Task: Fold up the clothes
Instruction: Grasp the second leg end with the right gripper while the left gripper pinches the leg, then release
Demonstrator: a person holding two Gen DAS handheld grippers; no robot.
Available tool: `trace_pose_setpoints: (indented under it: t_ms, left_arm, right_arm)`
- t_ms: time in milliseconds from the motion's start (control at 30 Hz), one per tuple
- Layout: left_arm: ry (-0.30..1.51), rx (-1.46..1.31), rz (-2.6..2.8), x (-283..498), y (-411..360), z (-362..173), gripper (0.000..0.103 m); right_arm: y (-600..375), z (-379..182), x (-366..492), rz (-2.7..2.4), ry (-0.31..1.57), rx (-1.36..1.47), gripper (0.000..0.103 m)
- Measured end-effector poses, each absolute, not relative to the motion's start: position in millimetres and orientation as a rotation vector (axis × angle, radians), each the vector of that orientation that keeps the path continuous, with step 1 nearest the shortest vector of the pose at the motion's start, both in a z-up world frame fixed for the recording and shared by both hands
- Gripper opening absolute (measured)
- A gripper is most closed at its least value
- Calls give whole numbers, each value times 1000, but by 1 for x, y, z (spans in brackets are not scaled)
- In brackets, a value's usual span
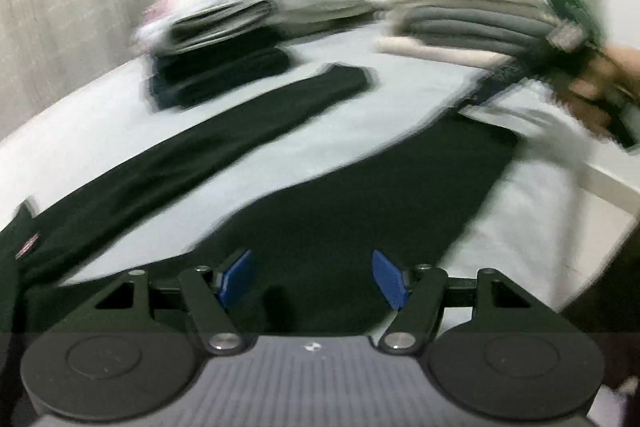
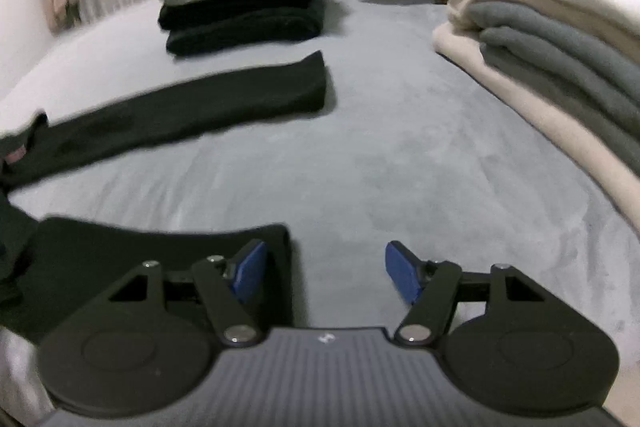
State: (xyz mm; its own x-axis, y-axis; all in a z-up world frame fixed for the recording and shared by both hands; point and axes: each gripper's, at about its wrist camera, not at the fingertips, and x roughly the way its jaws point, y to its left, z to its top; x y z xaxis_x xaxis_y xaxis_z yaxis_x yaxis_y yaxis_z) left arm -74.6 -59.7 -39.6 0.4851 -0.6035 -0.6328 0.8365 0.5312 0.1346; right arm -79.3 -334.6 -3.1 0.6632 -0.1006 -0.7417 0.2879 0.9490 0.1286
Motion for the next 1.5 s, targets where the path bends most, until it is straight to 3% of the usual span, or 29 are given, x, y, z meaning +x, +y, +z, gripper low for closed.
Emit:
trace_pose_setpoints:
  t_ms: [267, 333, 400, 433, 533, 633, 900, 1067, 1100, 1133, 1167, 1233, 1500]
  left_arm:
    - [515, 487, -1008, -77, -87, -64, 66]
    - [515, 464, -1030, -75, -89, -66, 63]
    - [509, 445, -1071, -75, -92, -68, 52]
    - [500, 446, -1089, -75, -93, -69, 42]
    - [494, 443, -1123, -77, -99, -68, 7]
    - [495, 420, -1140, -76, -101, -63, 3]
    - [560, 269, -1213, -68, -91, -47, 3]
    - [594, 371, -1202, -75, -106, -64, 8]
    - [596, 377, -1205, -76, -108, -62, 10]
    - [599, 382, -1209, -77, -109, -59, 22]
    - [609, 370, -1216, -76, -109, -55, 41]
    - [593, 340, -1212, -75, -105, -48, 56]
    - [541, 344, -1070, -54, -77, -29, 56]
  right_arm:
    - [-341, -16, -66, -62, 798, 203, 62]
    - [-336, -19, -61, -33, 794, 183, 52]
    - [-331, -20, -58, -1, 796, 177, 42]
    - [-330, -20, -58, 18, 799, 182, 27]
    - [-325, -18, -57, 22, 801, 167, 20]
    - [-326, -8, -60, 0, 796, 190, 16]
    - [-326, 16, -68, -43, 797, 197, 15]
    - [-318, -2, -63, -71, 899, 91, 15]
    - [-314, -8, -61, -80, 923, 60, 16]
    - [-311, -12, -60, -88, 925, 31, 20]
    - [-309, -14, -60, -95, 925, 5, 22]
    - [-309, -10, -60, -107, 915, 0, 40]
    - [-301, 3, -57, -84, 845, 25, 43]
